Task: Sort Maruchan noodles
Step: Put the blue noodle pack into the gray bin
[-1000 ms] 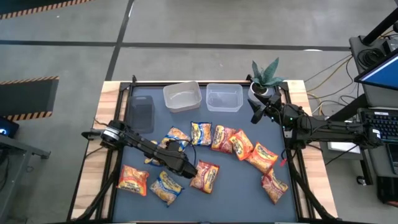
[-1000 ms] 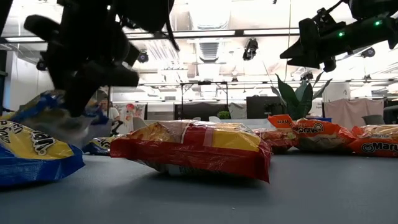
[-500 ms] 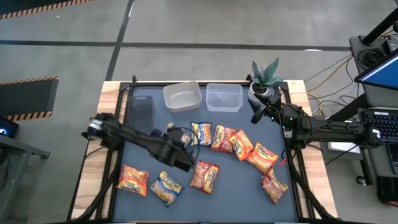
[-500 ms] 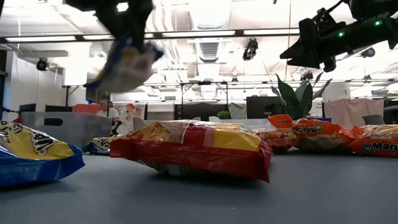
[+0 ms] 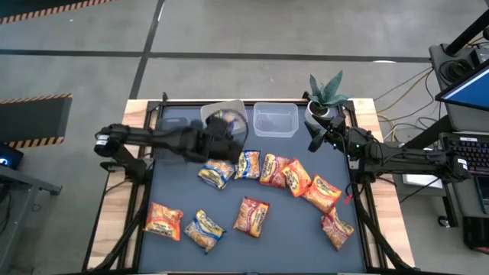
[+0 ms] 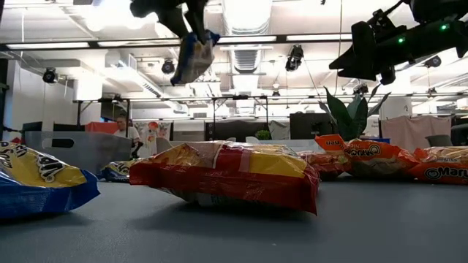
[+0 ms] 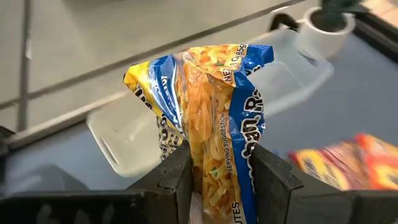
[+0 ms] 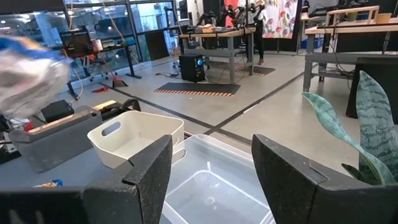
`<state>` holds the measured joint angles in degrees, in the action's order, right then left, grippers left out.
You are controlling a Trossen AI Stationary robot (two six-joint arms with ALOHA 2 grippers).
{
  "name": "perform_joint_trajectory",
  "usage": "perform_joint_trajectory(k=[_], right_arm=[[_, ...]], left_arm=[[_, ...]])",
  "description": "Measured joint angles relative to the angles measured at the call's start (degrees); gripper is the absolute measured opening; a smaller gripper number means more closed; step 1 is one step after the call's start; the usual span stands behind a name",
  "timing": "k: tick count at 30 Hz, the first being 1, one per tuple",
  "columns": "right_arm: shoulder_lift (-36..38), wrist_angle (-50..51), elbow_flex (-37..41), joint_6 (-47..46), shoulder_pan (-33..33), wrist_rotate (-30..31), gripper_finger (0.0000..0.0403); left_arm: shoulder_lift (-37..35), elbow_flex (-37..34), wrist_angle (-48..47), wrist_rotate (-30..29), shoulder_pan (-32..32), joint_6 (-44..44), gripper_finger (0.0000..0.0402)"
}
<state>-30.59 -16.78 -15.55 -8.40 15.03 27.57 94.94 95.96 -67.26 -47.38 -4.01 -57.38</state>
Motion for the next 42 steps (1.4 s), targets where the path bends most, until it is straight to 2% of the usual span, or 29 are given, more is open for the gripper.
perform_joint_trajectory(k=[5,8,12,16,21,31,34,38,42], right_arm=[[0.02,2.16,0.15,-0.07,0.01,0.05,0.021],[0.0,4.41,0.24,0.04,-0.01,0.28,0.021],[0.0,4.65,0.3,-0.17,0.0,1.16,0.021],[0.0,6.2,0.35,-1.91,-0.01,1.12,0.021],[0.0,12.56,0.92,-6.53,-0.01,1.1,0.021],[0.0,14.02,3.52,-8.28,-0.01,2.11,0.021],[0.06,12.47,3.52,-8.22,-0.01,5.38,0.021],[0.07,7.49,3.06,-8.11,0.01,7.33,0.021],[0.04,-1.39,2.38,-8.13,-0.01,7.14,0.021]], left_arm=[[0.13,-0.01,5.26,3.74,7.81,9.38,0.0104],[0.15,-0.13,9.19,8.32,11.99,14.8,0.0104],[0.15,-1.29,13.88,10.88,15.97,18.73,0.0105],[0.04,-6.5,19.85,11.06,16.26,20.08,0.0105],[-0.29,-12.87,27.89,14.43,18.51,21.18,0.0105],[-0.97,-21.66,46.12,25.79,25.04,22.77,0.0105],[-2.79,-23.94,48.36,26.96,24.97,21.74,0.0105],[-7.76,-28.7,49.34,25.53,24.81,19.2,0.0105],[-14.02,-36.21,57.37,24.76,25.64,17.15,0.0105]])
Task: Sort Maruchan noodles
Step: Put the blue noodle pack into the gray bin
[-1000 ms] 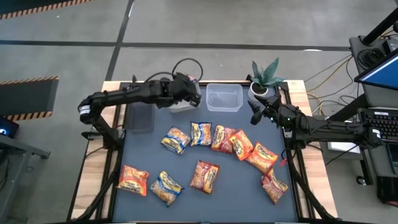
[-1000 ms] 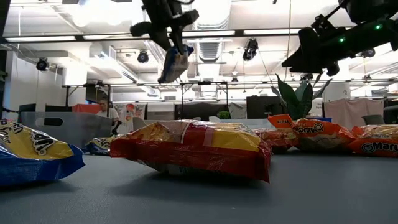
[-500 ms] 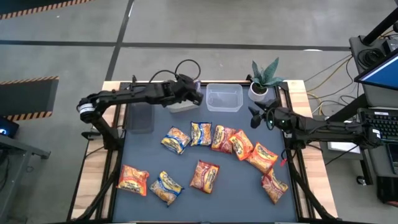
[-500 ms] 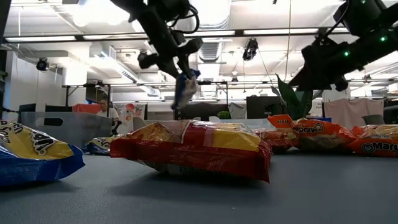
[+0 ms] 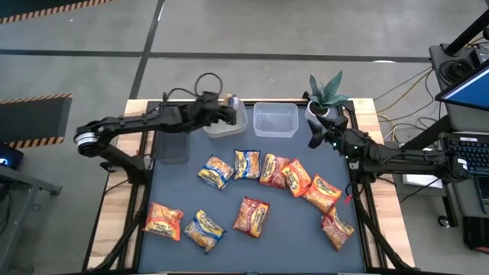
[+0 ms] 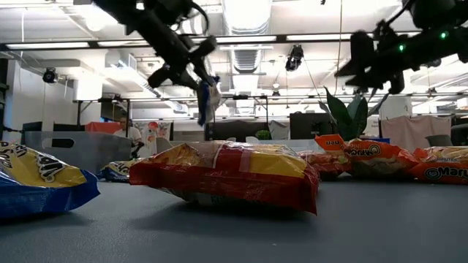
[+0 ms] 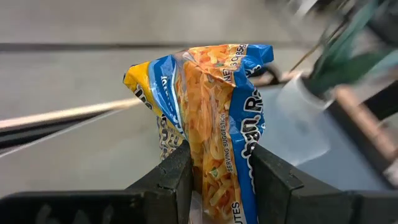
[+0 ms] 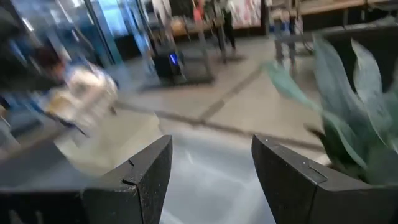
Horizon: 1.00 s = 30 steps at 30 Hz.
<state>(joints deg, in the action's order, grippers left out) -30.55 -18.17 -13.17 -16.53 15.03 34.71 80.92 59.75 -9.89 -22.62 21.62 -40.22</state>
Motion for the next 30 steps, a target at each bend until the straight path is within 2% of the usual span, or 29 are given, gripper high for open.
perform_joint_trajectory(k=[5,10,17,25,30], right_arm=[[0.0,-7.32,-0.38,-0.75,0.0,-0.02,0.021],[0.0,-9.6,-2.33,-0.85,0.0,-0.04,0.021],[0.0,-8.7,-5.3,1.86,0.0,-0.1,0.021],[0.0,-7.83,-7.21,4.54,0.0,0.06,0.021],[0.0,-7.6,-7.34,4.75,0.0,2.77,0.021]], left_arm=[[-4.47,-7.83,8.16,1.69,1.8,-3.57,0.0105],[-4.63,-10.71,9.43,2.26,3.24,-8.39,0.0105],[-1.27,-10.17,10.53,2.28,4.23,-13.01,0.0105],[4.52,-7.25,10.91,2.24,6.37,-13.35,0.0105],[7.23,-5.69,11.49,2.61,7.09,-14.06,0.0105]])
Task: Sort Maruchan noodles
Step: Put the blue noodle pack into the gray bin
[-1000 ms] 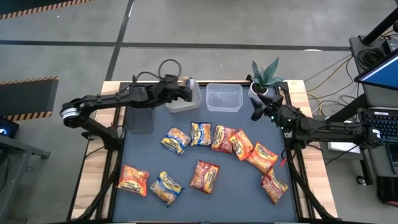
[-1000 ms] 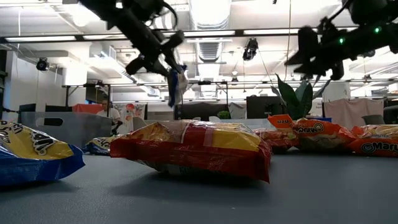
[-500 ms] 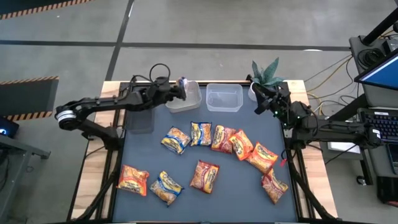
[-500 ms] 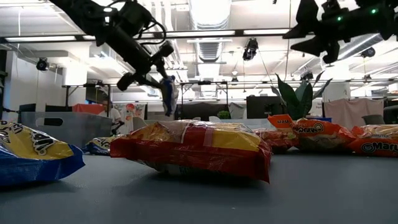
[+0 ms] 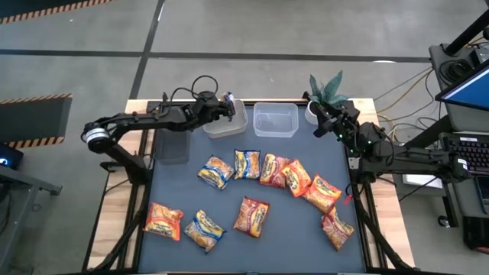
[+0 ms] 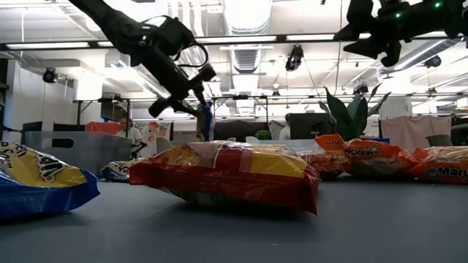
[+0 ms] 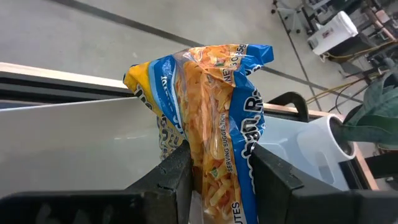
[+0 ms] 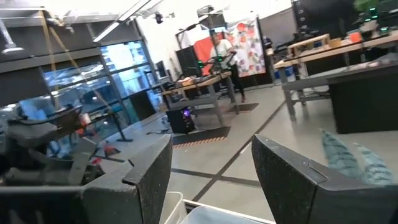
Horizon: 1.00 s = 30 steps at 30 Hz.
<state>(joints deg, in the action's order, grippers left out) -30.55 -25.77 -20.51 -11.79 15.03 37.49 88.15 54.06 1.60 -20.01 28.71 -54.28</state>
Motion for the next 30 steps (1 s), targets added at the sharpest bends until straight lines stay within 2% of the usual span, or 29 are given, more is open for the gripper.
perform_joint_trajectory(k=[7,21,30], right_arm=[[0.0,0.17,0.0,2.0,0.02,3.64,0.021],[0.0,-0.09,-0.13,2.81,0.02,3.7,0.021],[0.0,-0.07,-0.13,2.86,0.02,3.73,0.021]], left_arm=[[2.44,0.02,0.55,0.0,0.0,-1.71,0.0108],[4.16,-0.06,2.32,4.2,-0.7,-1.77,0.013],[3.66,1.46,-1.76,6.07,-1.25,-1.96,0.013]])
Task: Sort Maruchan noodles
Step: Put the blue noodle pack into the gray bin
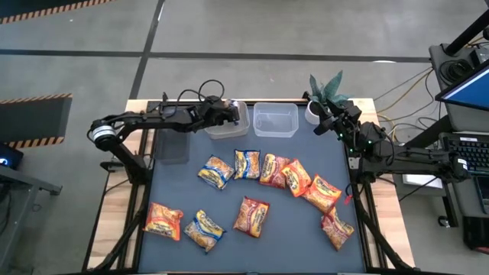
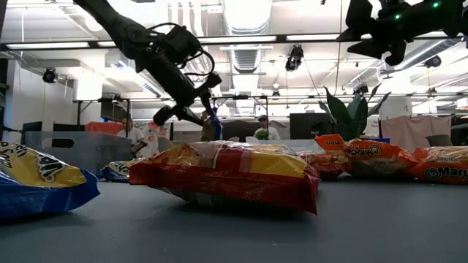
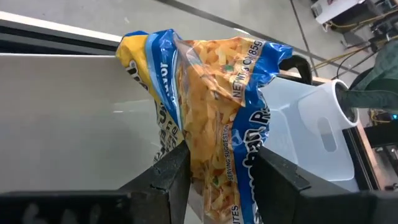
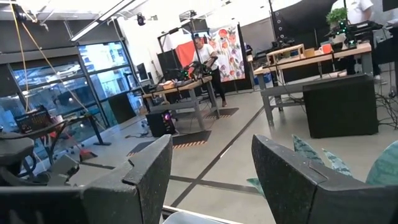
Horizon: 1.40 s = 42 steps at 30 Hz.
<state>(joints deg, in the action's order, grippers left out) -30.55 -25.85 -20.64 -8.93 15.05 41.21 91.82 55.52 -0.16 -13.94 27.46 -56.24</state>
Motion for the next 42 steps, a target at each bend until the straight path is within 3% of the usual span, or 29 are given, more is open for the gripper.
perform_joint_trajectory(k=[12,34,42], right_arm=[[0.0,0.0,0.02,0.04,0.0,0.07,0.021],[0.0,0.07,0.02,0.78,-0.01,-0.02,0.021],[0.0,0.07,0.0,0.76,0.0,-0.02,0.021]], left_arm=[[-0.07,8.45,-14.22,1.33,-1.34,3.4,0.0131],[3.43,8.49,-10.82,1.34,-1.86,2.76,0.0132],[3.62,8.47,-10.84,1.06,-1.86,3.33,0.016]])
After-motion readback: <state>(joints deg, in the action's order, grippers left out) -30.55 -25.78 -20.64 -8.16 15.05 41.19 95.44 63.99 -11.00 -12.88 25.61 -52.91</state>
